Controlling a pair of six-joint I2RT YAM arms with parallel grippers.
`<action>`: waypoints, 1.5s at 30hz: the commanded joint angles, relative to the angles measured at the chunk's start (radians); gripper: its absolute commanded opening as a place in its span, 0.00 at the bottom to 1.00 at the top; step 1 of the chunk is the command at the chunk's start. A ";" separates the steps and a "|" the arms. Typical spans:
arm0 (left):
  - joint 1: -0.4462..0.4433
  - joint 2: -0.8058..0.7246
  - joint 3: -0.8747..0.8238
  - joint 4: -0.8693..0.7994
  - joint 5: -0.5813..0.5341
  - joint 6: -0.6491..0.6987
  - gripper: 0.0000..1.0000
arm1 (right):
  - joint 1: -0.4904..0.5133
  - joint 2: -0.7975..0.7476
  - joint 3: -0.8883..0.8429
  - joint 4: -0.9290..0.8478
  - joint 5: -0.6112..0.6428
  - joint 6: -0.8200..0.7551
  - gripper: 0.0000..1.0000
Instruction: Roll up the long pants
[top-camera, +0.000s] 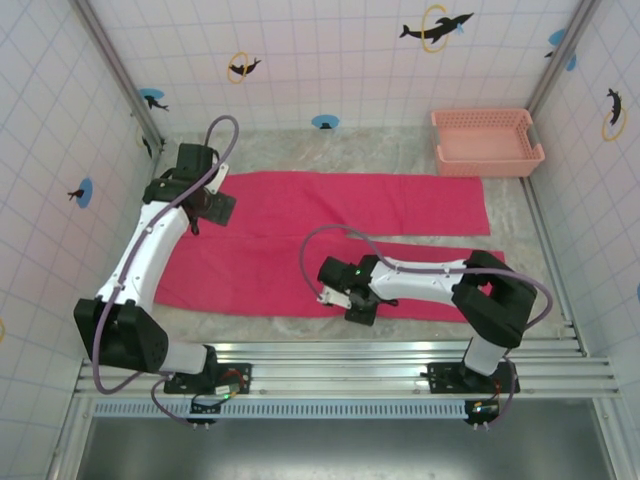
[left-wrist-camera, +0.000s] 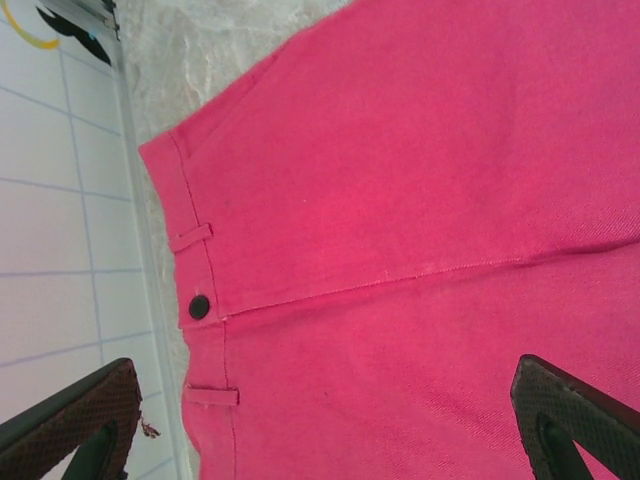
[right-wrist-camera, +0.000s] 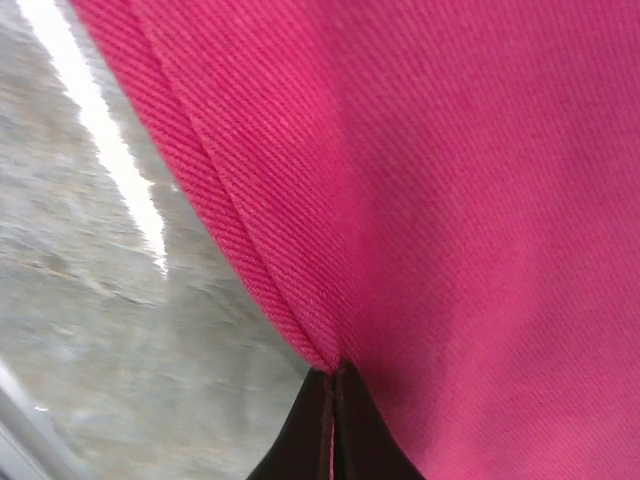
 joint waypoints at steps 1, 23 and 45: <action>0.001 -0.026 -0.044 -0.006 0.009 0.016 0.96 | -0.030 -0.072 0.012 -0.038 0.000 -0.011 0.00; -0.185 -0.148 -0.183 -0.262 0.009 0.005 0.76 | -0.428 0.039 0.582 -0.253 -0.350 -0.052 0.00; -0.344 -0.011 -0.175 -0.282 0.299 0.014 0.82 | -0.596 0.267 0.859 -0.269 -0.607 0.045 0.00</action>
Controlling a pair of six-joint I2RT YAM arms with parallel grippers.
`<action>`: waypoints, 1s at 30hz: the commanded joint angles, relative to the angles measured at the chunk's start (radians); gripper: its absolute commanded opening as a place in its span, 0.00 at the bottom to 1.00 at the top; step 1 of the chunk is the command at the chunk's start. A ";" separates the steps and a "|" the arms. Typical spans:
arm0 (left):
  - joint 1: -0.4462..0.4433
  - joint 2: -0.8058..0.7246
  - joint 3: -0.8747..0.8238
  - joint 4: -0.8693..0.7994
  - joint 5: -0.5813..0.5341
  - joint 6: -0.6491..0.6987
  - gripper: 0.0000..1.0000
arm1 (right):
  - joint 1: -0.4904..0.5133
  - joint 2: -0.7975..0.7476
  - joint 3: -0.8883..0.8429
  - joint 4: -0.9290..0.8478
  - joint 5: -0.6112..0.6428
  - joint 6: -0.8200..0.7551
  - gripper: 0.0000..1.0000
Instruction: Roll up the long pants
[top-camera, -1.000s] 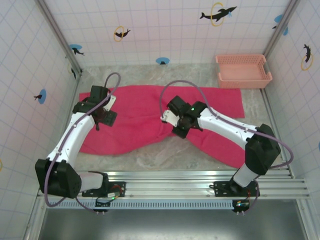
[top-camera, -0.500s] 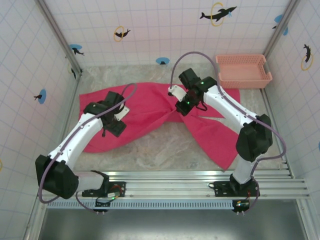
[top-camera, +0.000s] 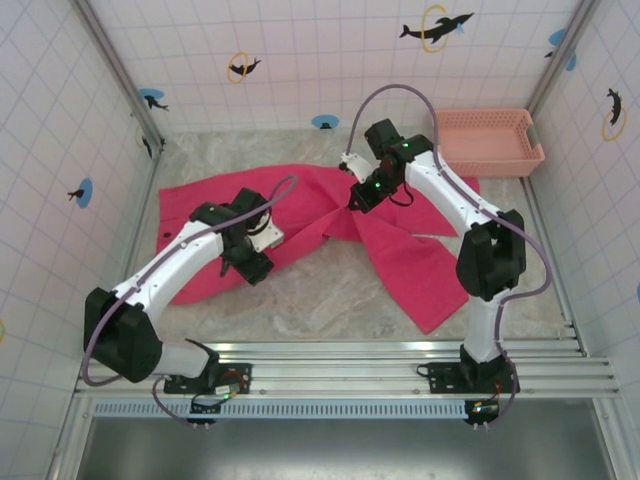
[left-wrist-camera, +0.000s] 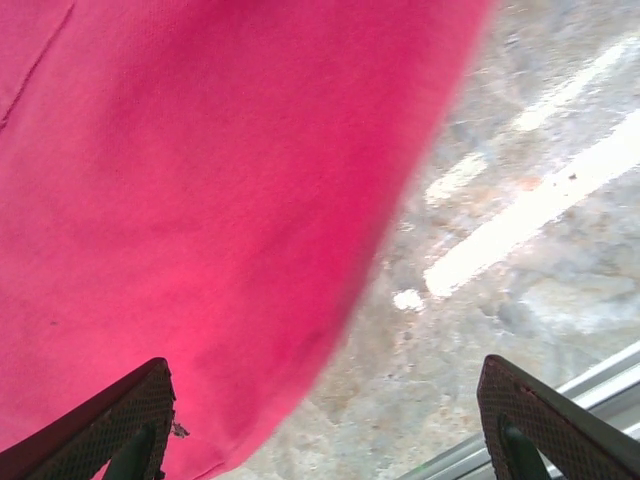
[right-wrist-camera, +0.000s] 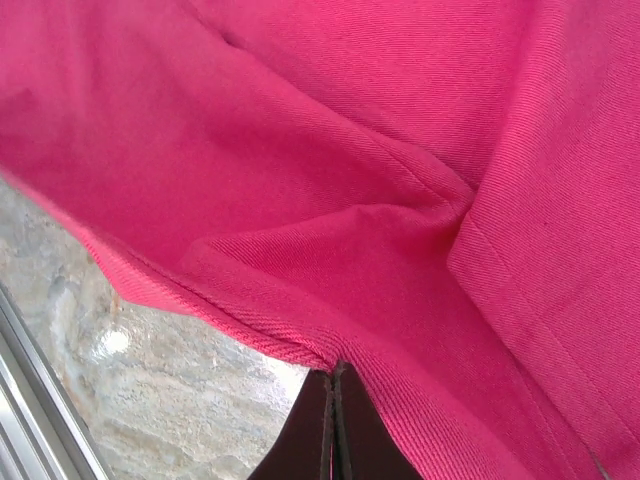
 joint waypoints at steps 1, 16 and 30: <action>-0.027 0.032 0.021 -0.039 0.024 -0.013 0.82 | -0.023 0.018 0.045 0.006 -0.057 0.025 0.00; 0.015 0.301 0.054 0.000 -0.273 -0.056 0.14 | -0.096 0.001 0.030 0.020 -0.113 0.040 0.00; 0.212 0.425 0.567 -0.199 -0.434 0.015 0.00 | -0.154 0.058 0.124 -0.086 -0.086 -0.004 0.00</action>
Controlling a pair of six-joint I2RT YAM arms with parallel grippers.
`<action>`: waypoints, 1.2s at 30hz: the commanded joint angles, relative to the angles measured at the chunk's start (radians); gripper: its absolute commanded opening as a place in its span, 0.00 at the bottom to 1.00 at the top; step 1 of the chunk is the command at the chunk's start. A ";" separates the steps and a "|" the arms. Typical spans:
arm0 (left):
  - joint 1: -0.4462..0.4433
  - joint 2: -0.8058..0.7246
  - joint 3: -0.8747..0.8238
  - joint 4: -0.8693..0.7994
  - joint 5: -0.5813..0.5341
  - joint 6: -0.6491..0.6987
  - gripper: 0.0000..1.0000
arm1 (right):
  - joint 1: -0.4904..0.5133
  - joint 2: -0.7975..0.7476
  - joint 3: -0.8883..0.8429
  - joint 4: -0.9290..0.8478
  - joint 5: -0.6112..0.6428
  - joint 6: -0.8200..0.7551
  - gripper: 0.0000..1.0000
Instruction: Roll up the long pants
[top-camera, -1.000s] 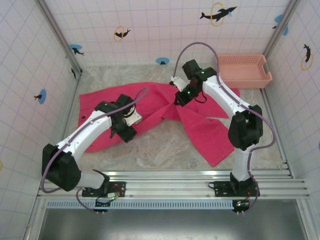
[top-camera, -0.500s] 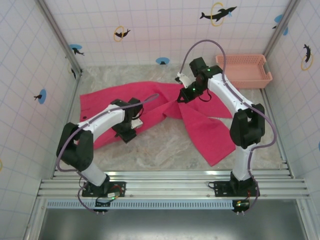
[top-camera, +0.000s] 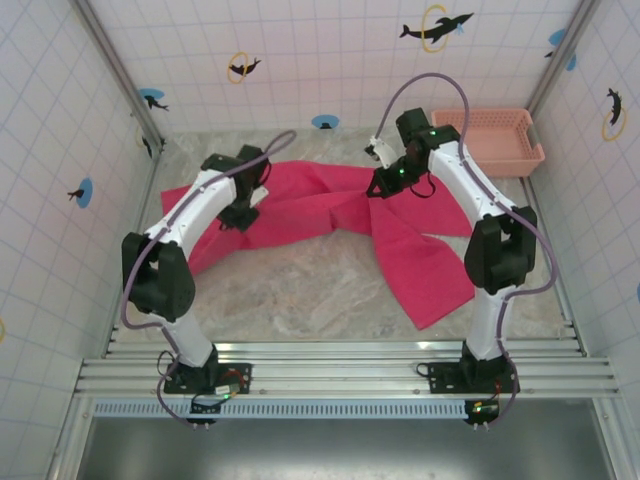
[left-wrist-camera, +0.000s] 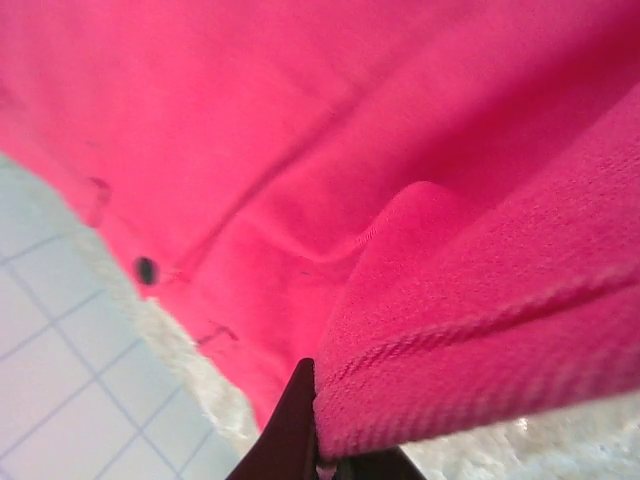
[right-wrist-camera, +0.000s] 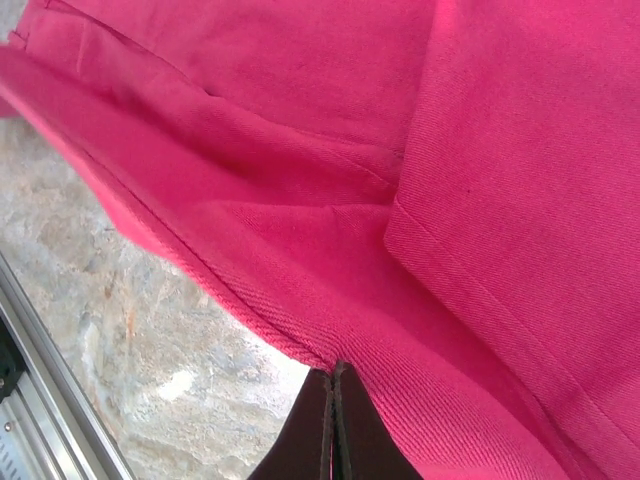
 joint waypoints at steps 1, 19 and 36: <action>0.067 0.046 0.119 -0.080 -0.082 0.042 0.00 | -0.008 0.051 0.094 -0.062 0.020 -0.024 0.00; 0.163 0.469 0.602 -0.033 -0.106 0.130 0.00 | -0.044 0.518 0.705 -0.119 0.090 0.099 0.00; 0.271 0.662 0.849 0.030 0.016 -0.088 0.79 | -0.059 0.468 0.785 0.055 0.424 0.100 0.67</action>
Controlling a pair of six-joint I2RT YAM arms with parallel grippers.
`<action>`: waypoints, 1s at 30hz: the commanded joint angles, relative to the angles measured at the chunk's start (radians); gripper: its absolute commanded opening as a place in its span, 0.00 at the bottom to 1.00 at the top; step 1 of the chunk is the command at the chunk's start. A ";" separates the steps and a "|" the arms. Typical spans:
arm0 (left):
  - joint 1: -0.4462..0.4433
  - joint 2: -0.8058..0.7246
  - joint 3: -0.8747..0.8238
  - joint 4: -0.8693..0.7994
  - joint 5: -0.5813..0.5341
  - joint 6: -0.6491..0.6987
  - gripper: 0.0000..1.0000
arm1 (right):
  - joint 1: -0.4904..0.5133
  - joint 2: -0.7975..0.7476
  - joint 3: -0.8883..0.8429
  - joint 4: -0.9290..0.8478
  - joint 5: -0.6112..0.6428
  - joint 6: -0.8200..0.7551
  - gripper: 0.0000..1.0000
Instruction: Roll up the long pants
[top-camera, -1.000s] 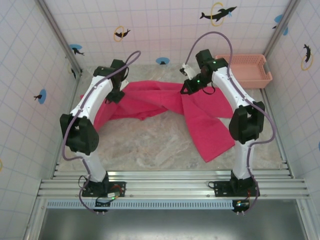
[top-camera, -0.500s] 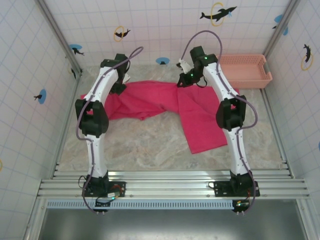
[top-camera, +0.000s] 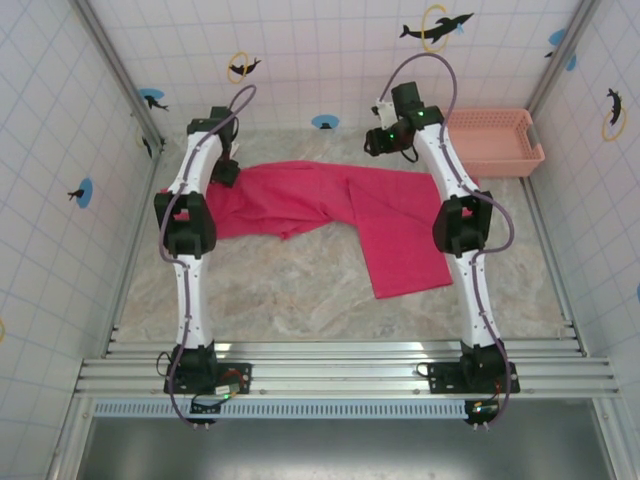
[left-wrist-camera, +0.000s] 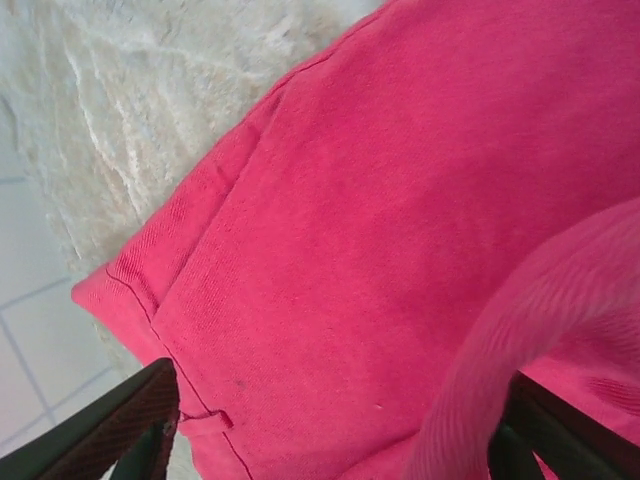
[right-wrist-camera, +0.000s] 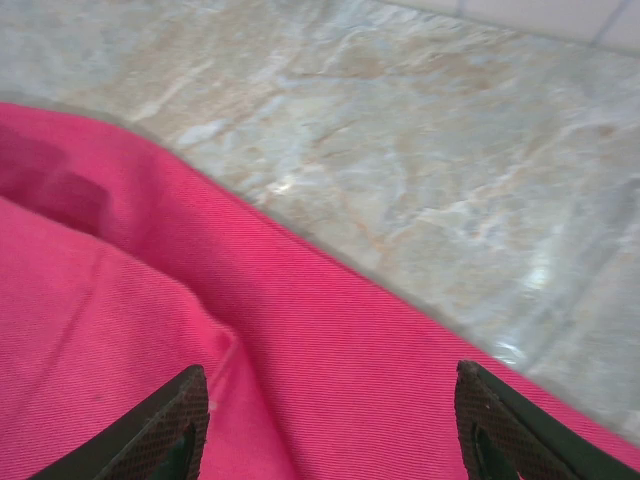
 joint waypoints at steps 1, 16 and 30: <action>0.011 -0.055 0.044 0.026 -0.012 -0.071 0.87 | 0.009 -0.124 0.027 -0.096 0.115 -0.114 0.67; 0.014 -0.432 -0.389 0.033 -0.043 -0.133 0.90 | 0.327 -0.698 -1.080 -0.037 0.165 -0.057 0.65; 0.014 -0.484 -0.578 0.040 -0.006 -0.133 0.91 | 0.391 -0.875 -1.461 0.072 0.117 0.058 0.63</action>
